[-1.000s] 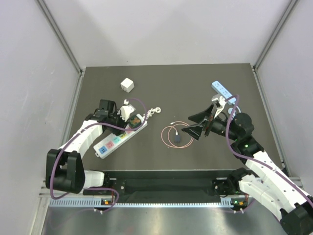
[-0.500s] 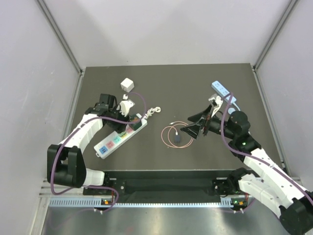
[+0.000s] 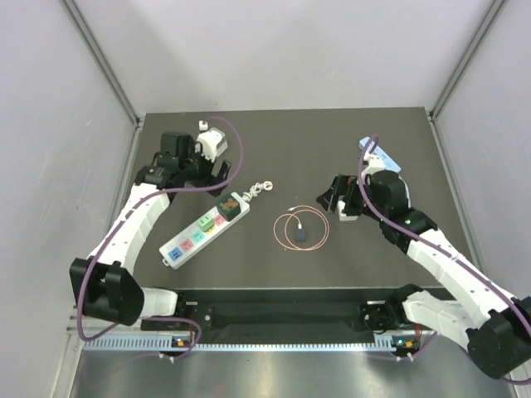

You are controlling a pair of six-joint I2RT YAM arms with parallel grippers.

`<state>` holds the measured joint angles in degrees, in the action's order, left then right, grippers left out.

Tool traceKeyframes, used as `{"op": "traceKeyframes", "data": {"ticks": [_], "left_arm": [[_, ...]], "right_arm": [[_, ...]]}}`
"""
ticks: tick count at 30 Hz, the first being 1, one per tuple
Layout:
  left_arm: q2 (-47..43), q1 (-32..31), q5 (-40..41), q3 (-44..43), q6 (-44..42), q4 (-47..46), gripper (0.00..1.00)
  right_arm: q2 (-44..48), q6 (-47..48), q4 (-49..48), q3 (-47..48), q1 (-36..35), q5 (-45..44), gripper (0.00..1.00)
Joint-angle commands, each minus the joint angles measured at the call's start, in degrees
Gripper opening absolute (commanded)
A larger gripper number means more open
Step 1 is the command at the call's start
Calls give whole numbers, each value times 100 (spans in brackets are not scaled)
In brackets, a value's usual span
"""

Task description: Insert the plug

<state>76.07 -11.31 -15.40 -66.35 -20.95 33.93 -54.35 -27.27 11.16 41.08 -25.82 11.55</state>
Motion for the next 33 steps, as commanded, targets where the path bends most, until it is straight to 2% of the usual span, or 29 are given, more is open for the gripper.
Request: {"op": "traceKeyframes", "data": {"ticks": [1, 4, 6, 11, 16, 18, 21, 23, 24, 27, 28, 31, 33], "left_arm": [[-181, -3, 325, -518, 1722, -739, 99], [135, -3, 503, -1282, 2095, -389, 99], [329, -3, 494, -1688, 2656, -264, 98], [101, -29, 194, -1365, 3797, -957, 98], [-145, -126, 748, -1074, 3652, -1117, 99], [-32, -117, 1473, -1047, 3449, -1065, 99], [539, -117, 1987, -1380, 3186, -906, 99], [1066, -117, 1962, -1722, 2897, -862, 98], [1259, -117, 1979, -1846, 2799, -853, 94], [2128, 23, 1594, -2565, 2272, -460, 92], [2653, 145, 1593, -3124, 2253, -58, 91], [3542, 357, 1671, -3953, 2148, 516, 86], [3922, 436, 1698, -4096, 2148, 431, 84]], "right_arm": [[-233, -156, 844, 330, 121, -1654, 100], [-541, -218, 1028, 479, 209, -2138, 100], [-821, -244, 1230, 629, 305, -2497, 100], [-1420, -16, 1336, 910, 587, -2764, 100], [-2105, 274, 1503, 1384, 658, -2518, 100], [-2272, 266, 1495, 1508, 623, -2281, 100], [-2282, 327, 1451, 1640, 500, -1912, 100], [-2212, 484, 1346, 1649, 456, -1457, 100], [-2125, 538, 1302, 1631, 438, -1323, 100], [-1905, 687, 1179, 1596, 403, -954, 100], [-1843, 714, 1143, 1561, 403, -883, 100], [-1527, 723, 880, 1395, 377, -567, 100], [-1308, 583, 555, 1219, 377, -269, 100]]}}
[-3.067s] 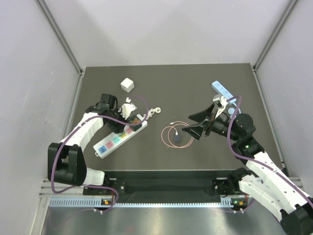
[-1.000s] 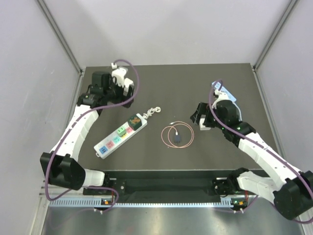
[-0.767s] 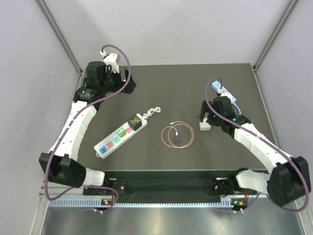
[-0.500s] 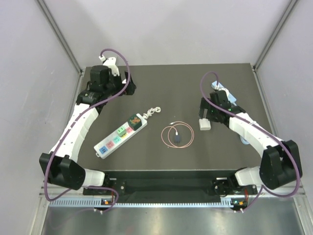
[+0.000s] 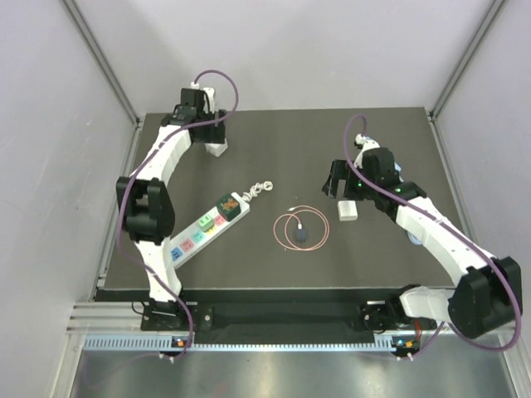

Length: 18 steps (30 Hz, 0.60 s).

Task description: Insert the plug

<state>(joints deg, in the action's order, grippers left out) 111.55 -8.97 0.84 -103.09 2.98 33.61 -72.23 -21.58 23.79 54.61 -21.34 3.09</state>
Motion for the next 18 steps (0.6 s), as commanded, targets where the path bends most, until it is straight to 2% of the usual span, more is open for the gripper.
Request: {"op": "traceKeyframes", "data": {"ticks": [1, 5, 10, 14, 18], "left_arm": [[464, 212, 74, -423, -446, 341, 84], [894, 238, 48, -458, -667, -168, 86], [1448, 300, -84, -739, -843, -311, 87], [1686, 308, -497, -835, -1054, -521, 88], [2116, 335, -199, -1257, -1107, -399, 88]], "right_arm": [[542, -38, -848, -196, -72, 709, 100], [640, -197, -1183, -275, -116, 1271, 100], [578, -136, -1254, -179, -142, 1475, 100], [587, -170, -1394, -214, -133, 1527, 100], [543, -180, -1474, -196, -142, 1563, 100]]}}
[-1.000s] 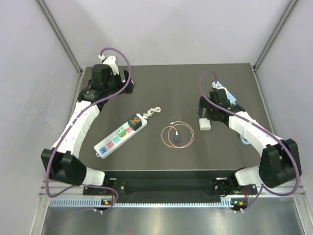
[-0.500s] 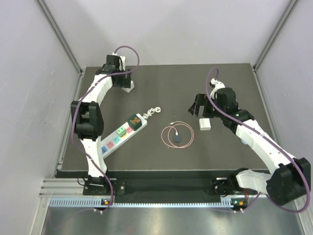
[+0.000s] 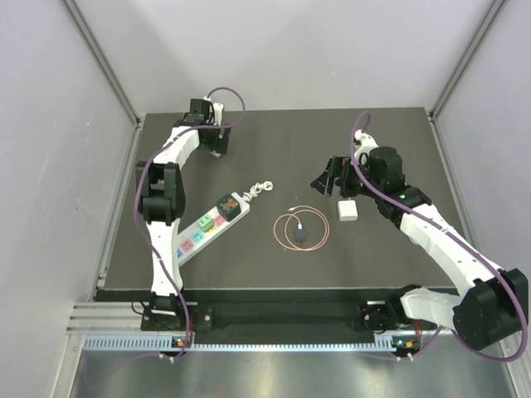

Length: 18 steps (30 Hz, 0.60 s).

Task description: Insert the plug

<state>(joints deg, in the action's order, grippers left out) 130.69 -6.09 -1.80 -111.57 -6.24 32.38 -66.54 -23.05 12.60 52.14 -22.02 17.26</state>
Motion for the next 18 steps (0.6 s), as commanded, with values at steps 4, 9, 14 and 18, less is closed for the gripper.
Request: {"op": "traceKeyframes", "data": {"ticks": [4, 9, 14, 18], "left_arm": [[483, 108, 5, -690, -167, -346, 87], [659, 108, -400, -743, -228, -408, 79], [554, 99, -996, -691, -378, -382, 27], [2, 46, -1708, -376, -440, -478, 6]], "right_arm": [[-52, 19, -337, 94, -83, 111, 100], [-122, 55, -399, 112, -74, 50, 100], [-210, 108, -443, 68, -74, 41, 99], [-210, 178, -390, 24, -74, 15, 100]]}}
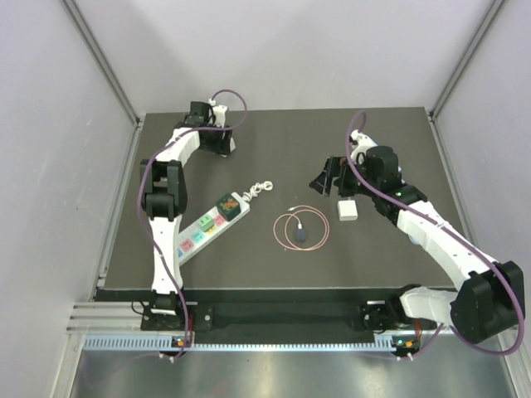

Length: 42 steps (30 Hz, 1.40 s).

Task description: Insert the plug

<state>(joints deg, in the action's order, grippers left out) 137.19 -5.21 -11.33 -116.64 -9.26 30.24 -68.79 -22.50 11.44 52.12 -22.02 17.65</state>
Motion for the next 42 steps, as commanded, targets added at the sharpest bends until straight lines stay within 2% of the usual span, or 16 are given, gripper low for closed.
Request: {"op": "traceKeyframes", "data": {"ticks": [1, 3, 7, 10, 13, 15, 17, 19, 20, 24, 25, 29, 32, 34, 35, 42], "left_arm": [[-762, -59, -1270, 220, -129, -264, 2], [-1165, -138, -1948, 552, -155, -290, 0], [-1905, -357, -4291, 1230, -401, -264, 0], [-2563, -603, -5235, 1915, -393, -509, 0], [-3153, -928, -6194, 2548, -331, -1010, 0], [-3391, -1139, -6828, 2655, -244, -1029, 0], [-3566, -1297, -7310, 2655, -121, -1011, 0], [-3725, -1403, -7479, 2664, -6, -1003, 0], [-3873, -1508, -7532, 2664, 11, -1002, 0], [-4112, -1702, -7638, 2778, 641, -1378, 0], [-4138, -1763, -7795, 2822, 766, -1441, 0], [-4384, -2027, -8025, 3093, 1099, -1669, 0], [-4603, -2203, -8078, 3610, 2484, -3055, 0], [-4718, -2343, -8078, 3841, 2980, -4046, 0], [-4806, -2387, -8130, 3981, 3174, -4209, 0], [-5017, -2537, -8280, 4097, 3334, -4263, 0]], "right_arm": [[15, 167, -265, 35, -74, -25, 100], [6, 228, -274, 44, -66, 36, 100], [-99, 116, -230, 316, 110, 221, 100], [-134, -227, -309, 623, 330, 632, 100], [-82, -89, -432, 817, 383, 1202, 100], [137, 122, -922, 643, 374, 1625, 100], [489, 334, -2124, 92, 365, 1996, 100], [769, 378, -3491, -332, 365, 2136, 100], [806, 491, -3743, -543, 374, 2207, 100], [911, 1597, -4017, -615, 374, 3119, 100], [990, 1913, -4149, -659, 374, 3635, 100], [1105, 2575, -4693, -974, 356, 4596, 100], [1026, 2567, -5318, -976, 348, 5046, 100], [965, 2549, -5450, -871, 356, 5378, 100], [947, 2566, -5468, -774, 348, 5502, 100], [833, 3102, -4767, -405, 313, 6329, 100]]}}
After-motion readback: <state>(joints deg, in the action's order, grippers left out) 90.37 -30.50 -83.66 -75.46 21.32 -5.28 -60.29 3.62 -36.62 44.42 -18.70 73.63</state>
